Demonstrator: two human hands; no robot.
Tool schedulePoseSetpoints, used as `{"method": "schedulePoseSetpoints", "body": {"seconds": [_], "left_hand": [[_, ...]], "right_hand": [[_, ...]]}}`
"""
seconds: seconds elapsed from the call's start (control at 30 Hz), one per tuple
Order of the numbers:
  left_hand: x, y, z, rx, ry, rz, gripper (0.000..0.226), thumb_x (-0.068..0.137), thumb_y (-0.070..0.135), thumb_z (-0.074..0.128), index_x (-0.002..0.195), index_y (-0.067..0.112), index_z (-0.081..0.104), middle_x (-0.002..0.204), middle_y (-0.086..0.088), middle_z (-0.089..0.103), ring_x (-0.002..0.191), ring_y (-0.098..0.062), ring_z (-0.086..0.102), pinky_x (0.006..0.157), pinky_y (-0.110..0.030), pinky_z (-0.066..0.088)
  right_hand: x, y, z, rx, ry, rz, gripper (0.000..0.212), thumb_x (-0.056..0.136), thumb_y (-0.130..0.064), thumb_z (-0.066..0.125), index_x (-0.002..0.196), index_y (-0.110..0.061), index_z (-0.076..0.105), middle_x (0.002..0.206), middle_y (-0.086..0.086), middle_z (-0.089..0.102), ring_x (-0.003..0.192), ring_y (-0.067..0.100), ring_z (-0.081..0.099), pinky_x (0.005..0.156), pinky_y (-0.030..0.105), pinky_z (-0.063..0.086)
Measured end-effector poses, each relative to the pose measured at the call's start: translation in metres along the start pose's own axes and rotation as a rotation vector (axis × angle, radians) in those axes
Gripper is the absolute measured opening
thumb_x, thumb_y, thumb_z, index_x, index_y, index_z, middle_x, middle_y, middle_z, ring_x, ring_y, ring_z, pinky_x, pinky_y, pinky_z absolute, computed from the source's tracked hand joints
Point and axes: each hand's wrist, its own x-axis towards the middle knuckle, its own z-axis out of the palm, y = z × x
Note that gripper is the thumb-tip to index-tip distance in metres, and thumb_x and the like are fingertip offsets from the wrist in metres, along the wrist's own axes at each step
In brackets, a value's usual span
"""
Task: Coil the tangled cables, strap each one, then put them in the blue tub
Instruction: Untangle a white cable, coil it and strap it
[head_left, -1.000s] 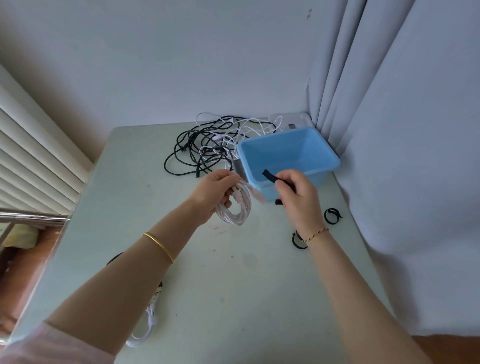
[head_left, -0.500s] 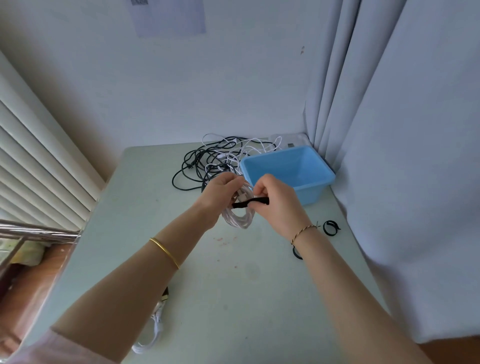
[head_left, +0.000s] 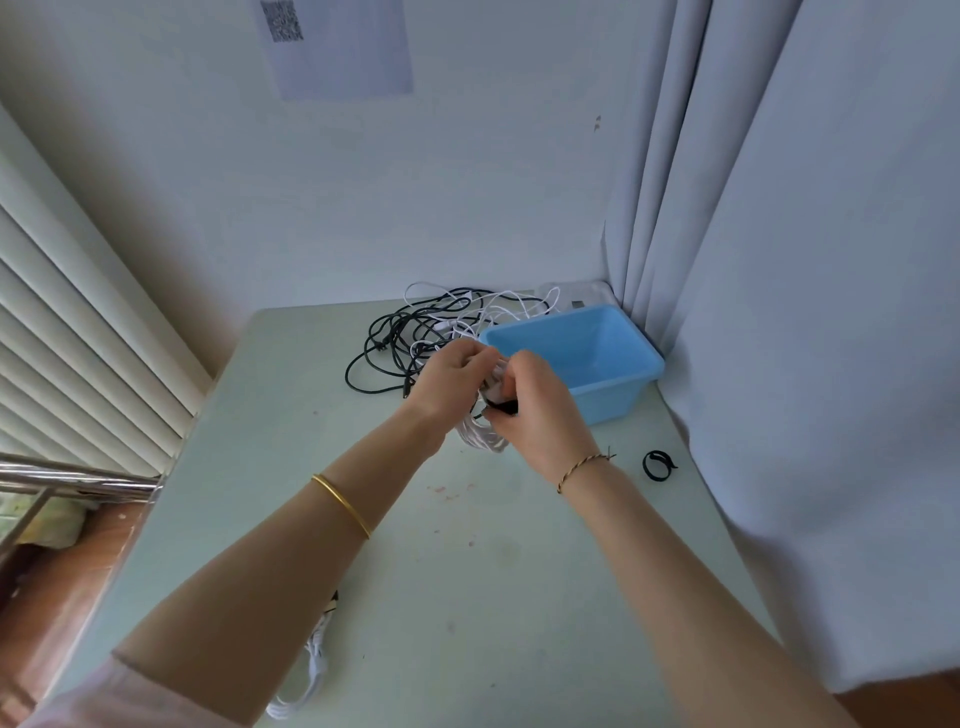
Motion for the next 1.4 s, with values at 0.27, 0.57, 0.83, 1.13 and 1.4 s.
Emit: {"method": "schedulePoseSetpoints", "body": {"seconds": [0.27, 0.57, 0.83, 1.13, 1.4], "left_hand": [[-0.001, 0.009, 0.001, -0.027, -0.046, -0.028, 0.015, 0.097, 0.015, 0.047, 0.085, 0.012, 0.056, 0.068, 0.001, 0.056, 0.048, -0.004, 0.048, 0.052, -0.021, 0.039], [0.002, 0.02, -0.003, 0.093, -0.128, -0.144, 0.011, 0.094, 0.02, 0.043, 0.091, 0.015, 0.051, 0.071, -0.009, 0.055, 0.056, -0.018, 0.049, 0.068, -0.037, 0.039], [0.006, 0.012, -0.003, 0.223, -0.192, -0.07, 0.033, 0.099, 0.04, 0.042, 0.093, 0.01, 0.054, 0.075, -0.004, 0.059, 0.06, -0.016, 0.051, 0.067, -0.037, 0.042], [0.009, 0.01, -0.003, 0.164, -0.088, -0.012, 0.036, 0.098, 0.026, 0.05, 0.099, -0.009, 0.057, 0.079, -0.014, 0.061, 0.042, -0.008, 0.049, 0.055, -0.027, 0.041], [0.009, 0.012, -0.012, 0.054, -0.049, 0.021, 0.014, 0.095, 0.014, 0.053, 0.083, 0.009, 0.059, 0.067, -0.005, 0.053, 0.046, -0.009, 0.043, 0.058, -0.029, 0.039]], "right_hand": [[-0.001, -0.005, -0.002, -0.294, 0.222, -0.056, 0.028, 0.079, -0.016, 0.066, 0.1, -0.007, 0.05, 0.073, 0.005, 0.058, 0.057, 0.03, 0.049, 0.045, 0.025, 0.02], [0.003, -0.004, -0.01, -0.329, 0.113, -0.104, 0.026, 0.086, -0.02, 0.061, 0.105, -0.007, 0.047, 0.073, -0.001, 0.05, 0.062, 0.026, 0.048, 0.055, 0.028, 0.03], [0.004, -0.002, -0.015, -0.32, 0.133, -0.136, 0.03, 0.085, -0.022, 0.064, 0.106, -0.006, 0.05, 0.078, 0.005, 0.064, 0.067, 0.027, 0.059, 0.054, 0.029, 0.035], [0.008, -0.003, -0.019, -0.173, 0.106, -0.058, 0.037, 0.081, -0.022, 0.07, 0.108, -0.011, 0.047, 0.085, -0.006, 0.055, 0.068, 0.025, 0.048, 0.065, 0.032, 0.036], [0.016, 0.005, -0.03, 0.141, -0.021, 0.021, 0.041, 0.07, -0.015, 0.081, 0.098, -0.01, 0.051, 0.095, -0.002, 0.056, 0.078, 0.021, 0.058, 0.071, 0.025, 0.048]]}}
